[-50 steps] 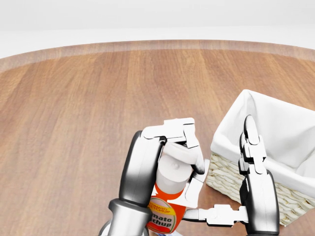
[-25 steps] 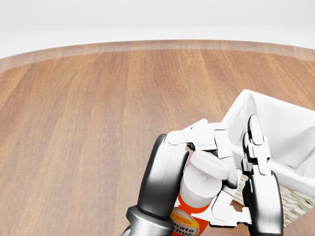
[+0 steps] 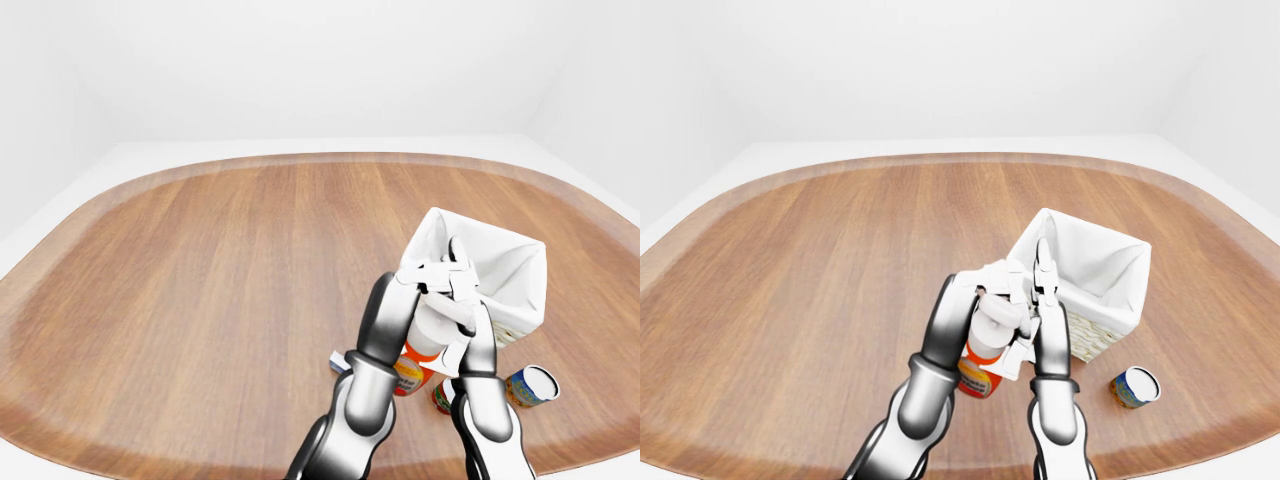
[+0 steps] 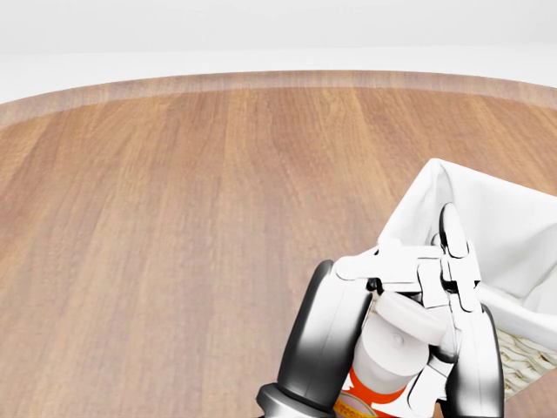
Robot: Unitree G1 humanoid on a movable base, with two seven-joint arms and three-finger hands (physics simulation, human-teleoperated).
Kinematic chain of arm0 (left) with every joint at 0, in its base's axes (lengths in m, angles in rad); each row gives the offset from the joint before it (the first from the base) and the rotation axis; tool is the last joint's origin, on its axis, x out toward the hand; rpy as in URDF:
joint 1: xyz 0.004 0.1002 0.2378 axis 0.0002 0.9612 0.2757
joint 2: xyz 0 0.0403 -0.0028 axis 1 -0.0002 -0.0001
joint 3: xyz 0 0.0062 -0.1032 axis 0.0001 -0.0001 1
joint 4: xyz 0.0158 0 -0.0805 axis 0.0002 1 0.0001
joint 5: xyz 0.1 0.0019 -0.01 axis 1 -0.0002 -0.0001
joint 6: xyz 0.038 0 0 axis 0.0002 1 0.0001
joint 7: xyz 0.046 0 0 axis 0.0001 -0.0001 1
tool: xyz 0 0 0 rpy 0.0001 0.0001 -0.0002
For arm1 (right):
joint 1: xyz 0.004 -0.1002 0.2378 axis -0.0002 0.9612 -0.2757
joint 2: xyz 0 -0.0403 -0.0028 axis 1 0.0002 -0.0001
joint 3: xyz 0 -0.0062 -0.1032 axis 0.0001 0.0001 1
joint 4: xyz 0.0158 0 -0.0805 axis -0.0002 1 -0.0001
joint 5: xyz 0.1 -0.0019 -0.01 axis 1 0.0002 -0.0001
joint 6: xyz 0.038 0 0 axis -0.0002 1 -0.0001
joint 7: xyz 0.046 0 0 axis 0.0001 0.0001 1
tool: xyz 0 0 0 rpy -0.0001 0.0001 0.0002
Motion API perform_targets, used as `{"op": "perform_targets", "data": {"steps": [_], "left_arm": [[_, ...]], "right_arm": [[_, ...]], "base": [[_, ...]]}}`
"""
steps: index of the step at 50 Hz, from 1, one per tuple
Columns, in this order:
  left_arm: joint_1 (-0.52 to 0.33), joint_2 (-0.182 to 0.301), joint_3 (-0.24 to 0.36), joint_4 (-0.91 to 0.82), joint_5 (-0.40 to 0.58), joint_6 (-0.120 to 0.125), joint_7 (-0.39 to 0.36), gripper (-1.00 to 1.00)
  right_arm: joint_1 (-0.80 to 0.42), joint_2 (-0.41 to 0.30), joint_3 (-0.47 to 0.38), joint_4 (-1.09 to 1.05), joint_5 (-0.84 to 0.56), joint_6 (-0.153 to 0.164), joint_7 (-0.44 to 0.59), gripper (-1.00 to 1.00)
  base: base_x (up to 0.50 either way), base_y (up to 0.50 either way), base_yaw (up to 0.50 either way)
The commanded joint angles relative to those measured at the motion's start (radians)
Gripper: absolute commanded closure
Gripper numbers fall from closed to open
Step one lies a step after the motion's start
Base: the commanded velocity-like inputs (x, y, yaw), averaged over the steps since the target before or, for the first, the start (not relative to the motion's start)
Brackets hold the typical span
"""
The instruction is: Pick up the ketchup, and put it in the basket.
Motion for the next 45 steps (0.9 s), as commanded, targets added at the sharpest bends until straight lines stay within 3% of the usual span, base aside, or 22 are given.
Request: {"op": "perform_targets", "data": {"steps": [1,8,9,10,13,15,16,34,41,45], "left_arm": [[0.009,-0.006,-0.04,-0.001,-0.008,0.0,0.036,1.0],[0.009,-0.006,-0.046,0.005,-0.01,0.0,0.041,1.0],[0.009,-0.005,-0.045,0.005,-0.01,0.0,0.041,1.0],[0.01,-0.005,-0.044,0.004,-0.011,0.0,0.041,1.0],[0.009,-0.005,-0.042,0.002,-0.012,0.0,0.04,0.97],[0.007,-0.007,-0.042,0.004,-0.006,0.0,0.044,0.07],[0.007,-0.007,-0.041,0.006,-0.007,0.0,0.043,-1.0],[0.014,0.013,-0.028,-0.021,-0.009,0.0,0.039,-1.0],[0.033,0.067,0.018,-0.132,-0.003,0.0,0.005,-1.0],[0.053,0.111,0.074,-0.203,-0.017,0.0,-0.015,-1.0]], "right_arm": [[0.0,-0.001,-0.001,0.0,0.002,-0.001,0.001,-1.0],[-0.005,0.002,-0.015,0.012,-0.004,-0.003,-0.009,-1.0],[0.001,0.001,-0.017,0.006,0.011,-0.012,0.002,0.16],[0.007,0.001,-0.018,0.002,0.016,-0.019,0.005,1.0],[0.005,0.002,-0.018,0.003,0.022,-0.02,0.012,1.0],[0.005,0.002,-0.014,0.003,0.014,-0.019,0.009,1.0],[0.004,0.003,-0.016,0.004,0.014,-0.019,0.007,1.0],[0.005,0.002,-0.013,0.013,0.01,-0.03,0.003,1.0],[0.003,0.002,-0.011,0.018,0.007,-0.031,0.002,1.0],[0.002,0.002,-0.007,0.022,0.005,-0.033,0.002,1.0]], "base": [[0.0,0.0,0.0],[0.0,0.0,0.0],[0.0,0.0,0.0],[0.0,0.0,0.0],[0.0,0.0,0.0],[0.0,0.0,0.0],[0.0,0.0,0.0],[0.0,0.0,0.0],[0.0,0.0,0.0],[0.0,0.0,0.0]]}}
